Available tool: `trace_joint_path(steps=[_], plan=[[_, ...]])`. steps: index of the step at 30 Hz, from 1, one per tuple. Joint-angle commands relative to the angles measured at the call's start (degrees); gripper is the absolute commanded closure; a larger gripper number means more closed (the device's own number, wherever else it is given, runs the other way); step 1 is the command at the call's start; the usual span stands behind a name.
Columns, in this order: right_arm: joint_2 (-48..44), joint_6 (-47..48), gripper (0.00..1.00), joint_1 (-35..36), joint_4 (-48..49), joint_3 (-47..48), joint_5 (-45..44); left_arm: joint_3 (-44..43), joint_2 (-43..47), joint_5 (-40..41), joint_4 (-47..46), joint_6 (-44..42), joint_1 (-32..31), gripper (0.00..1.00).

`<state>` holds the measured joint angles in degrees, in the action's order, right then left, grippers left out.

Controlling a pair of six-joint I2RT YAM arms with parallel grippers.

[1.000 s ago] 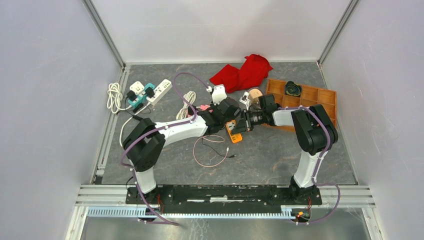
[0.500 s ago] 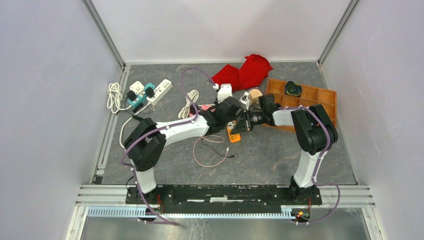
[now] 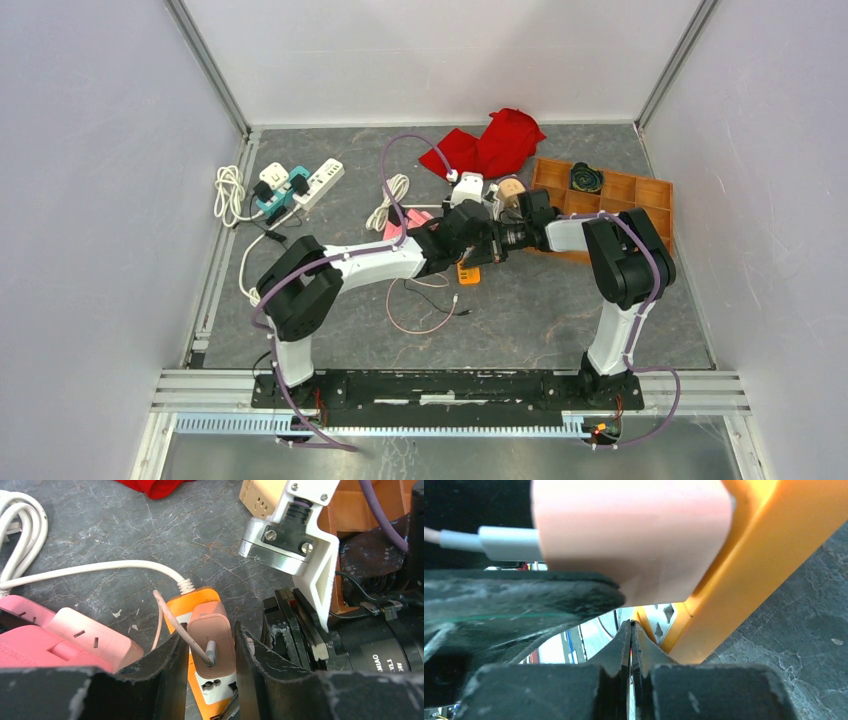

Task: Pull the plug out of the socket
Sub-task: Remove the plug from the socket.

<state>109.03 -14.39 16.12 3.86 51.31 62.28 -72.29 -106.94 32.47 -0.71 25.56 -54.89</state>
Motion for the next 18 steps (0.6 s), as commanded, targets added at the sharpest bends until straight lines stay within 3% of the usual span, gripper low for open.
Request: trace_joint_path(steps=[1,6,14,18], plan=[[3.3,5.2,0.97,-1.7,-1.6,-1.1,-22.3,1.5,5.8,2.3,-1.4,-10.1,-1.6,0.98],[2.6,4.9,0.96,-2.1,-1.7,-1.5,-24.1,1.5,7.2,2.4,-2.8,-12.9,-1.5,0.98],[2.9,5.3,0.96,-2.5,-1.9,-1.6,-25.1,-2.1,6.2,-7.5,4.9,-6.1,1.5,0.98],[3.1,5.5,0.96,-2.7,-2.1,-1.4,-25.0,-0.8,6.3,-18.7,5.6,-0.7,5.9,0.98]])
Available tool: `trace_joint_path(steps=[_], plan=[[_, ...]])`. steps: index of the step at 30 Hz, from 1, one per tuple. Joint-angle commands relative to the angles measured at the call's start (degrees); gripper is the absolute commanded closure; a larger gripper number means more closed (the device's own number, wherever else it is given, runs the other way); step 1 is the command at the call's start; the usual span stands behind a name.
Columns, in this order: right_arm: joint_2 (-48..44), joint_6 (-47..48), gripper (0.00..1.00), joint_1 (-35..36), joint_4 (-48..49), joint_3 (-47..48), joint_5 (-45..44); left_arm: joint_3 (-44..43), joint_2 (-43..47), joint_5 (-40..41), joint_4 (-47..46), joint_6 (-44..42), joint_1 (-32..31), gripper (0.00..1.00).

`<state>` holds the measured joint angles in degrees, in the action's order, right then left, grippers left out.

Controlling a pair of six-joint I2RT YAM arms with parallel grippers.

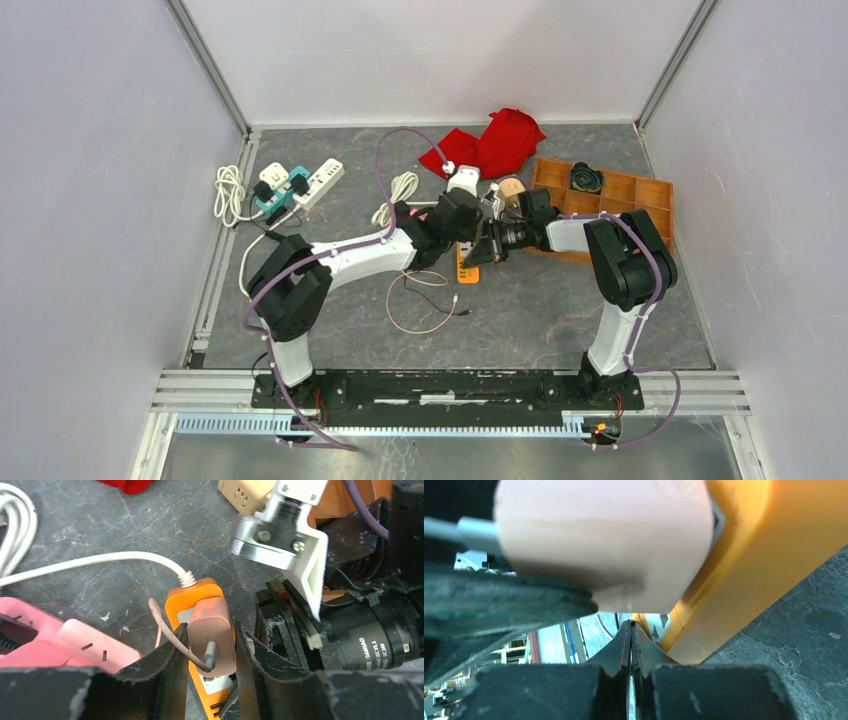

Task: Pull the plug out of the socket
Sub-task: Remove the plug from the socket.

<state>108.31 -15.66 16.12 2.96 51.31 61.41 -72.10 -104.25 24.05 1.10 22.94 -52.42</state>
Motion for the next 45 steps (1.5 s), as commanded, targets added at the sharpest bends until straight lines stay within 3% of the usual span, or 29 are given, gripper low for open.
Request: trace_joint_path(steps=[1,5,7,14,21,28,34,38,45], plan=[[3.8,6.9,0.96,-2.7,-1.2,-1.4,-24.2,-0.6,3.6,-11.6,3.4,2.7,4.1,0.98],[3.2,7.0,0.96,-2.8,-0.8,-1.5,-24.0,-0.9,3.5,-9.7,4.6,2.2,4.0,0.98],[2.9,6.7,0.96,-3.0,-0.1,-1.5,-22.3,-1.5,3.1,-3.9,5.0,-0.4,2.1,0.98],[-0.5,7.8,0.90,-3.5,3.1,-0.9,-10.1,-1.8,1.8,-0.3,4.3,-4.5,0.9,0.98],[-8.0,10.0,0.66,-5.3,6.8,-3.0,-7.3,1.6,5.0,0.2,1.1,-4.5,0.9,0.98],[-4.4,6.3,0.46,-5.8,10.7,-4.6,-5.1,5.9,9.1,-4.2,-4.8,-0.8,0.9,0.98],[-5.2,5.6,0.44,-5.8,12.6,-4.9,-3.0,6.0,11.0,-3.3,-5.2,-2.2,1.0,0.98],[-8.6,10.9,0.45,-5.8,9.6,-3.5,0.3,3.9,12.2,-3.5,-5.8,-7.3,2.1,0.98],[-16.1,18.9,0.46,-5.8,5.7,-3.0,1.9,-10.0,10.3,-16.3,-2.5,-8.6,11.6,0.98]])
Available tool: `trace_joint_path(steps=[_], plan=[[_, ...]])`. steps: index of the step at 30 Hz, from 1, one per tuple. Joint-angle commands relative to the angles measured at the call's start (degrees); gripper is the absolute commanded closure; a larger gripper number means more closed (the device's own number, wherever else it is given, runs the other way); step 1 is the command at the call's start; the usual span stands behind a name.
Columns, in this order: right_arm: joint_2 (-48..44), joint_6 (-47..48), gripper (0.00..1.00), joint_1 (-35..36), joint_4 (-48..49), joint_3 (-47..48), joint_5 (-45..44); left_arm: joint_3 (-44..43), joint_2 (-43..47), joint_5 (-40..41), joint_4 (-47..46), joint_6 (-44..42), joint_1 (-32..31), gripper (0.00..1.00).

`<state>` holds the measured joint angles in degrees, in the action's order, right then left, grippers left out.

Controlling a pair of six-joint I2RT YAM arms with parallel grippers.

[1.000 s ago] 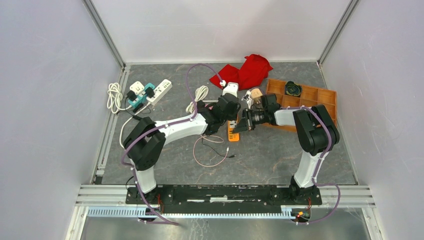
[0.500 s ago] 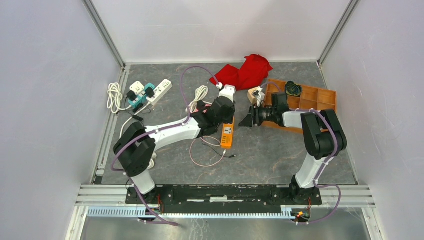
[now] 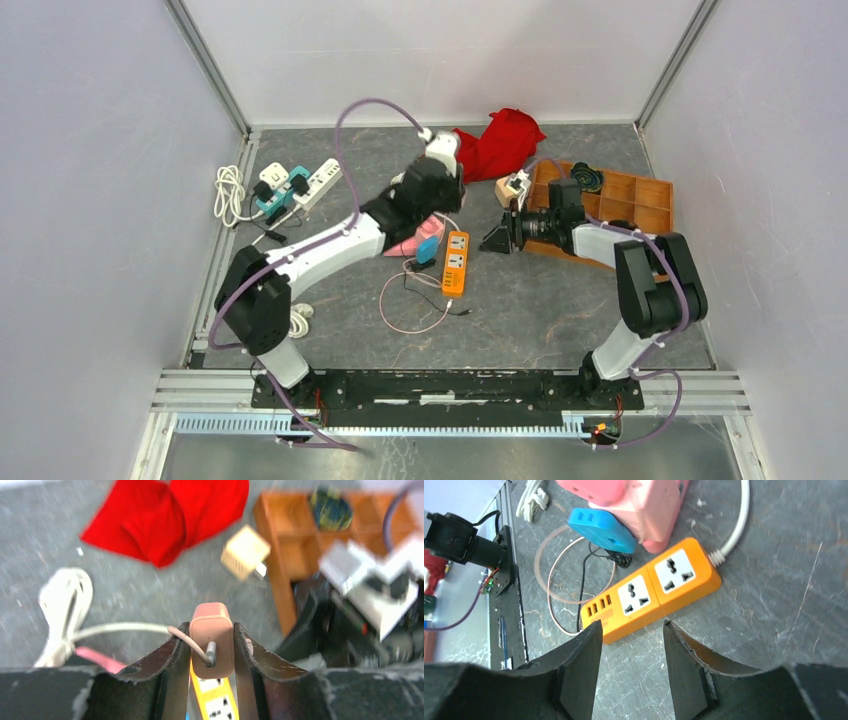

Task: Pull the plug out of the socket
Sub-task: Place the plug at the center of the board.

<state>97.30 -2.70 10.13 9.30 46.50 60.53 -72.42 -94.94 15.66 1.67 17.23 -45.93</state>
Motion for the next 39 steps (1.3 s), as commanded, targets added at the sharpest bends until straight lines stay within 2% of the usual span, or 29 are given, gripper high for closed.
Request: trace_joint_path(steps=[1,5,8,13,17,20,23,29,39], plan=[[-5.9,6.6,0.46,0.2,-1.0,1.8,2.8,-11.5,0.5,-10.9,-3.2,-2.3,6.4,0.98],[-7.1,8.4,0.46,0.1,-2.3,2.1,3.0,-17.6,-1.2,-16.0,-3.6,-0.7,8.1,0.98],[-7.3,8.8,0.46,0.0,-2.7,2.2,3.5,-20.0,-1.2,-16.9,-4.2,-0.4,8.2,0.98],[-8.7,10.0,0.46,0.0,-3.4,2.2,3.8,-21.1,1.2,-17.7,-5.4,0.4,8.9,0.98],[-10.1,11.4,0.45,0.0,-4.1,2.2,3.8,-19.2,5.0,-24.7,-5.6,2.2,8.9,0.98],[-11.3,11.8,0.45,0.0,-4.1,2.1,3.7,-16.0,5.7,-31.8,-2.2,3.9,8.9,0.98],[-12.1,12.3,0.45,0.0,-4.1,1.9,3.4,-9.3,6.6,-35.6,0.8,5.4,8.2,0.98],[-13.6,13.3,0.45,-0.6,-4.4,1.3,2.9,5.1,16.0,-34.2,0.4,6.1,4.9,0.98],[-14.0,17.1,0.42,-0.9,-7.2,1.8,2.2,18.3,31.4,-36.1,3.6,9.9,1.1,0.98]])
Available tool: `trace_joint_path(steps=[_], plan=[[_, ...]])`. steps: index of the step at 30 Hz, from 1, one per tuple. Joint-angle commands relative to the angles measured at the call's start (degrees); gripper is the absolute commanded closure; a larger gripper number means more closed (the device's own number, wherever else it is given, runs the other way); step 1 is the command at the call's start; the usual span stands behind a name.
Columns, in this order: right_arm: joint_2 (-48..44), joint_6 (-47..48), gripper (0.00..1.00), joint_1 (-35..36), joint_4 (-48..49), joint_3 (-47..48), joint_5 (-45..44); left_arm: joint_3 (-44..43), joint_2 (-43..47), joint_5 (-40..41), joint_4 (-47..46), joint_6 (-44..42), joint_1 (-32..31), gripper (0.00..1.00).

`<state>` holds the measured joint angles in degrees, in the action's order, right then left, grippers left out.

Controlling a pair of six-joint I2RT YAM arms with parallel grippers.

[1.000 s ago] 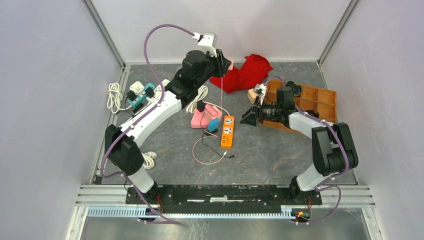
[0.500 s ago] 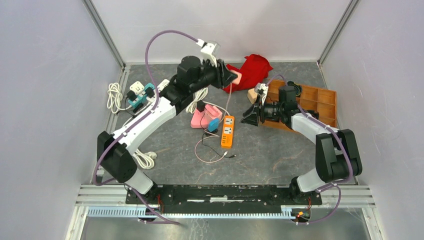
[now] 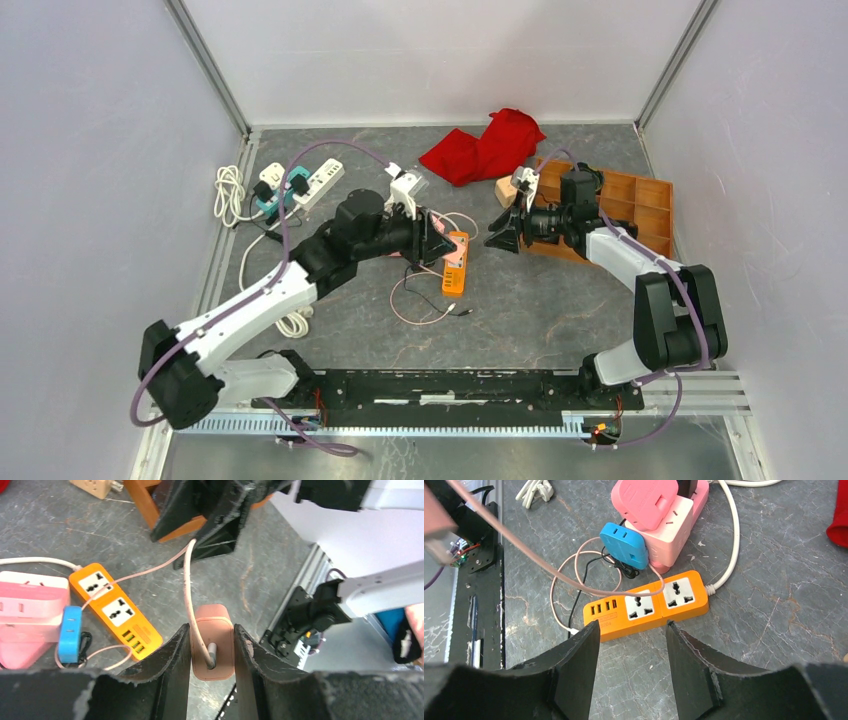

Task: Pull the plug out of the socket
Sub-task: Place the plug at the center of the board.

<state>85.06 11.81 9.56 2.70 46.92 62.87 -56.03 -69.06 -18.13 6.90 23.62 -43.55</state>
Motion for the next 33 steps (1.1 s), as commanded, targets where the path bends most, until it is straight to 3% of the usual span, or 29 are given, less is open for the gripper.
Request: trace_joint_path(steps=[1,7,15,20,26,29,33], plan=[[-1.7,2.9,0.42,-0.3,-0.8,1.4,-0.2,2.4,6.7,-2.9,-1.6,4.0,-1.6,0.98],[-2.0,4.2,0.41,-0.3,-1.9,1.5,-0.6,4.7,11.7,-4.2,-1.0,6.3,-3.3,0.98],[-2.4,4.6,0.41,-0.3,-2.1,1.3,-0.7,15.6,18.1,-1.1,3.6,9.4,-5.0,0.98],[-2.4,4.7,0.40,-0.3,-2.2,1.3,-0.6,17.0,17.0,0.0,8.2,10.2,-6.3,0.98],[-2.9,5.1,0.40,-0.4,-2.5,1.2,-0.7,13.0,17.0,2.7,21.8,11.6,-8.2,0.98],[-2.9,5.1,0.40,-0.3,-2.5,1.3,-0.5,10.5,19.6,6.9,31.7,13.1,-8.2,0.98],[-2.7,5.1,0.40,-0.4,-2.5,1.3,-0.4,7.4,25.0,11.1,37.9,15.4,-8.2,0.98]])
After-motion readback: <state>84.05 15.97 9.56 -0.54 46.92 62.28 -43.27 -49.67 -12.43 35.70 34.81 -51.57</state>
